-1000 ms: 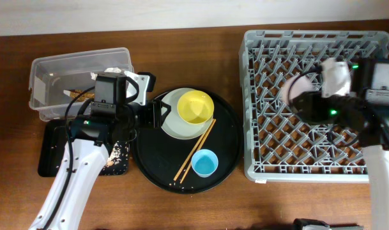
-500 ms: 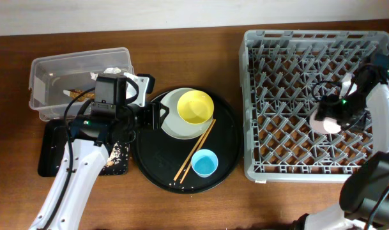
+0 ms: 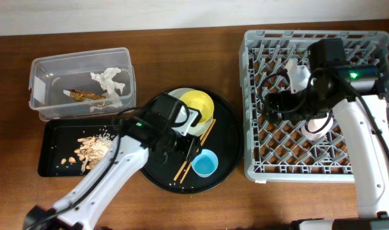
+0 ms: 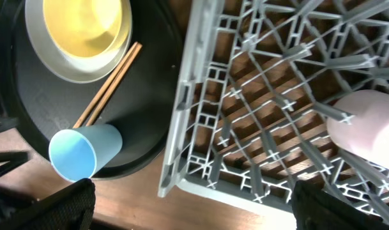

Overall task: Sort waste into correct bins and load items into the dishwasher rack
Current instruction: 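Place the pink cup in the dish rack with the right gripper, then grasp the blue cup with the left gripper and pass it right, then place the blue cup upside down in the rack with the right gripper, then grasp the yellow bowl from the plate with the right gripper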

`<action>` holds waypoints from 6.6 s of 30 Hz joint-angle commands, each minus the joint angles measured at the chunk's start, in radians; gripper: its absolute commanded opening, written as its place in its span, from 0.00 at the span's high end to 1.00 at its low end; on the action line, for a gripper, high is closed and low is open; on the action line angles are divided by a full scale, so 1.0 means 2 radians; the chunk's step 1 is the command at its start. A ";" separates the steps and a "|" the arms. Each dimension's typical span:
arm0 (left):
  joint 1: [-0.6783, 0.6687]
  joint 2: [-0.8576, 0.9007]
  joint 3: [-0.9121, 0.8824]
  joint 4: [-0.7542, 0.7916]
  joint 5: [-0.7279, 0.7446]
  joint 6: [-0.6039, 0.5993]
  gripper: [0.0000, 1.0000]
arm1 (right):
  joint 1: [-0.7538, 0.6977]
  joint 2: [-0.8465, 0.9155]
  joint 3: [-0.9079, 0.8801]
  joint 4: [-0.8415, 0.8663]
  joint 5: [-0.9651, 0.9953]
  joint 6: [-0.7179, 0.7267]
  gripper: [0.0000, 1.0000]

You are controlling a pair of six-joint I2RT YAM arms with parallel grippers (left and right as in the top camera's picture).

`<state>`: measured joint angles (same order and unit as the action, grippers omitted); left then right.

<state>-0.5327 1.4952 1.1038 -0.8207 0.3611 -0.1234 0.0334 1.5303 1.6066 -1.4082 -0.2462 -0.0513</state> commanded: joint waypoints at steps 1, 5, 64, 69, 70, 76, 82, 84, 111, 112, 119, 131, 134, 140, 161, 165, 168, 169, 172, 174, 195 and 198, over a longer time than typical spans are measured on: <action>-0.012 0.045 -0.006 -0.014 -0.030 0.002 0.45 | 0.006 -0.005 0.006 -0.003 0.030 0.006 0.01; -0.022 0.090 -0.006 -0.022 -0.025 0.002 0.62 | 0.006 -0.005 0.006 -0.005 0.030 0.006 0.01; 0.161 -0.031 0.060 0.020 -0.027 -0.008 0.54 | -0.057 0.082 0.048 -0.050 0.139 0.035 0.51; 0.161 -0.031 0.060 0.017 -0.027 -0.008 0.54 | -0.057 0.136 0.047 -0.053 0.128 0.034 0.50; 0.161 -0.031 0.060 0.017 -0.027 -0.008 0.54 | -0.057 0.144 0.047 -0.052 0.127 0.033 0.50; 0.161 -0.031 0.060 0.016 -0.027 -0.008 0.54 | -0.057 0.180 0.047 -0.044 0.119 0.028 0.07; 0.161 -0.031 0.060 0.008 -0.027 -0.008 0.54 | -0.056 0.174 0.048 -0.040 0.097 0.024 0.07; 0.161 -0.031 0.060 0.008 -0.027 -0.008 0.54 | -0.056 0.153 0.062 -0.041 0.097 0.024 0.07; 0.161 -0.031 0.060 -0.004 -0.027 -0.008 0.54 | -0.057 0.115 -0.089 0.084 0.142 0.045 0.21; 0.161 -0.031 0.060 -0.004 -0.027 -0.008 0.54 | -0.057 0.115 -0.089 0.083 0.142 0.045 0.27; 0.161 -0.031 0.060 -0.004 -0.027 -0.008 0.54 | -0.057 0.115 -0.082 0.083 0.168 0.060 0.37; 0.161 -0.031 0.060 -0.004 -0.027 -0.008 0.54 | -0.056 0.115 -0.101 0.154 0.151 0.058 0.15; 0.161 -0.031 0.060 -0.004 -0.027 -0.008 0.54 | -0.056 0.115 -0.101 0.154 0.151 0.058 0.24; 0.161 -0.031 0.060 -0.004 -0.027 -0.008 0.54 | -0.056 0.114 -0.092 0.136 0.152 0.058 0.56; 0.161 -0.031 0.060 -0.004 -0.027 -0.008 0.54 | -0.056 0.089 0.014 0.019 0.101 0.056 0.56; 0.161 -0.031 0.060 -0.006 -0.027 -0.008 0.54 | -0.056 0.089 -0.071 0.105 0.102 0.056 0.56; 0.161 -0.031 0.060 -0.006 -0.027 -0.008 0.53 | -0.056 0.089 -0.105 0.131 0.098 0.056 0.37; 0.161 -0.031 0.060 -0.007 -0.027 -0.008 0.48 | -0.056 0.088 -0.102 0.130 0.098 0.056 0.28; 0.161 -0.031 0.060 -0.028 -0.072 -0.008 0.37 | -0.056 0.088 -0.072 0.102 0.072 0.056 0.01; 0.163 -0.031 0.060 -0.039 -0.095 -0.009 0.36 | -0.056 0.088 -0.032 0.089 0.038 0.038 0.01; 0.294 -0.031 0.060 -0.095 -0.133 -0.082 0.33 | 0.180 0.295 0.021 0.290 0.047 0.056 0.20; 0.294 -0.031 0.060 -0.095 -0.133 -0.082 0.33 | 0.180 0.297 0.018 0.288 0.046 0.070 0.44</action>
<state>0.0528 1.4425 1.2213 -1.0126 0.1108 -0.2775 0.3855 2.1204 1.6344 -0.8318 -0.1547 0.0582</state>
